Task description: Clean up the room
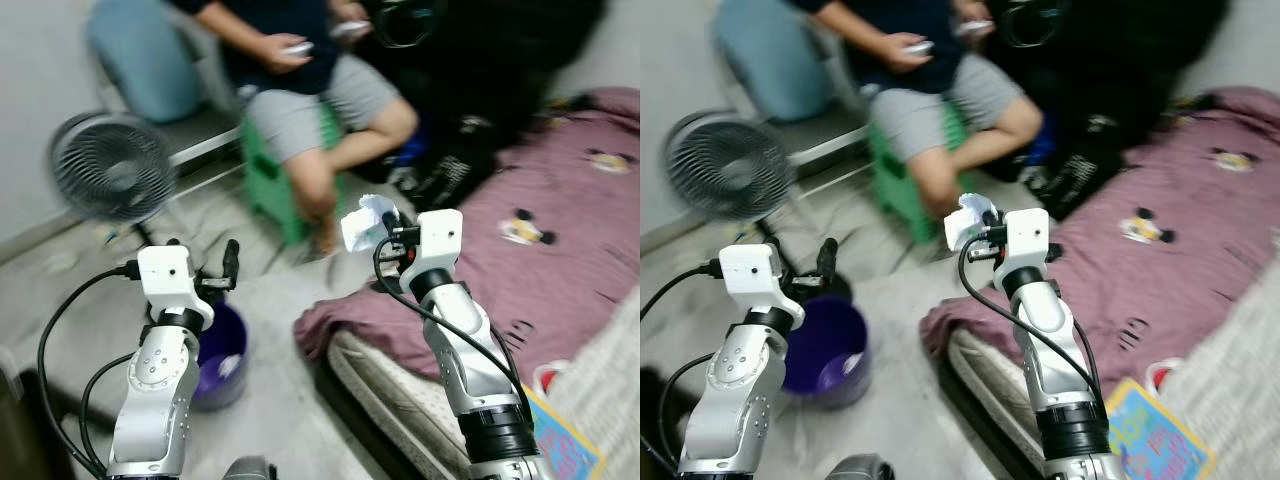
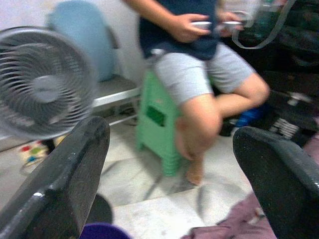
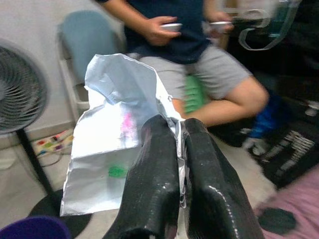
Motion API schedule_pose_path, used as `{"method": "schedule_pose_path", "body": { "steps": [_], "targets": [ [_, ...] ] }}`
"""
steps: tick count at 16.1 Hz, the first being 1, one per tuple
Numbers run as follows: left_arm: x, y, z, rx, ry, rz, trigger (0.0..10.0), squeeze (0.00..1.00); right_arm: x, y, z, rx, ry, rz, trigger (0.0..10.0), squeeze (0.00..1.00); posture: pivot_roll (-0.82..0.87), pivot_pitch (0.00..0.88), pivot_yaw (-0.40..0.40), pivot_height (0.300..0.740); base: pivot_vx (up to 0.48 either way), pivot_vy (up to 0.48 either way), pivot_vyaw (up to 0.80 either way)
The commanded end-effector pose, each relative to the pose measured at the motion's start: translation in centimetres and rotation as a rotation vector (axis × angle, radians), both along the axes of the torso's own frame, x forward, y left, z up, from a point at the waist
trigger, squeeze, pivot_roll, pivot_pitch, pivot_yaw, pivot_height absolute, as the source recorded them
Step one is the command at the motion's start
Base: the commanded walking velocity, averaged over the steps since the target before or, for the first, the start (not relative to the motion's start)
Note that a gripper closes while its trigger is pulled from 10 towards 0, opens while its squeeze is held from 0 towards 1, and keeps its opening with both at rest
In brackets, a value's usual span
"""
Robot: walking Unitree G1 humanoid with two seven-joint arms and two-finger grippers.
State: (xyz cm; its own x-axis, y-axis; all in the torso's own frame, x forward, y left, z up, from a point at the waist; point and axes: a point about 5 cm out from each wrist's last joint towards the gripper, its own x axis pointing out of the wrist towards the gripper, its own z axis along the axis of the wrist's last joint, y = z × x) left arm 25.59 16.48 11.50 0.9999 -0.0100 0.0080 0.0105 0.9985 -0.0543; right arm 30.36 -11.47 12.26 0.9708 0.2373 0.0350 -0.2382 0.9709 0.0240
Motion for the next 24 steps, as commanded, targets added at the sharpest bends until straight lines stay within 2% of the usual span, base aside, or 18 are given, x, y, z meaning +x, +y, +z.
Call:
{"method": "schedule_pose_path", "body": {
  "steps": [1, 4, 14, 24],
  "targets": [
    [-0.22, 0.80, 0.08, 0.016, -0.002, 0.034, 10.0, 0.00, 0.22, 0.86, 0.52, 0.005, -0.019, 0.024, 10.0, 0.00, -0.03, 0.000, -0.018, 0.740, 0.000, 0.000, 0.80],
    [-0.18, 0.90, 0.04, 0.041, -0.009, 0.029, 10.0, 0.00, 0.18, 0.65, 0.40, 0.001, -0.016, 0.016, 10.0, 0.00, -0.04, 0.000, -0.012, 0.740, 0.000, 0.000, 0.80],
    [0.01, 0.45, -0.05, 0.002, 0.002, 0.014, 10.0, 0.00, 0.22, 0.51, 0.44, -0.005, -0.023, 0.017, 10.0, 0.00, -0.04, 0.000, -0.016, 0.740, 0.000, 0.000, 0.80],
    [0.05, 0.34, -0.06, 0.004, -0.003, -0.002, 10.0, 0.00, -0.01, -0.02, 0.22, -0.009, -0.020, -0.006, 10.0, 0.00, -0.05, 0.000, -0.011, 0.740, 0.000, 0.000, 0.79]
  ]
}}
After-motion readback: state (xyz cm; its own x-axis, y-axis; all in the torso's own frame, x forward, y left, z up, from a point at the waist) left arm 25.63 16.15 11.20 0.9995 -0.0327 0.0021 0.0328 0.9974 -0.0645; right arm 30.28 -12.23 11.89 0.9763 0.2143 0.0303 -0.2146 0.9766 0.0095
